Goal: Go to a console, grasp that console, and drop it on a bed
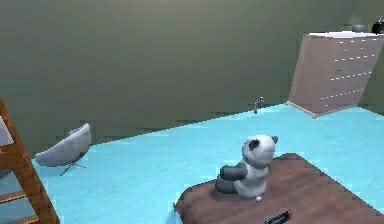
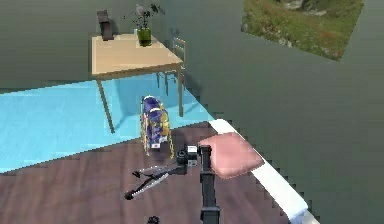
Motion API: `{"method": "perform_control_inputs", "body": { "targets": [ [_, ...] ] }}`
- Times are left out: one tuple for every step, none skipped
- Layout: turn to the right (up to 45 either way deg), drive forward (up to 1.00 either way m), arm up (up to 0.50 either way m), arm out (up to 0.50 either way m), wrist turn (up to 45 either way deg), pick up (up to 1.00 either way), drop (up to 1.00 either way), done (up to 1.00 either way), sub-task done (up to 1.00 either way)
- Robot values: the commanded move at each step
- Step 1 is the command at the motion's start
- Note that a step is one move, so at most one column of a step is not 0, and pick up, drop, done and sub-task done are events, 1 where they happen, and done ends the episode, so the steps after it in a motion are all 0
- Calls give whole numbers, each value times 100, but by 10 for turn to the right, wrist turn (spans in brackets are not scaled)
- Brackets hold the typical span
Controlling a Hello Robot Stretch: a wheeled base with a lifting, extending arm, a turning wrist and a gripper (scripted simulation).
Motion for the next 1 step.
{"method": "perform_control_inputs", "body": {
  "targets": [
    [0, 0, 0, 0, 0, 0, 0, 100, 0]
  ]
}}
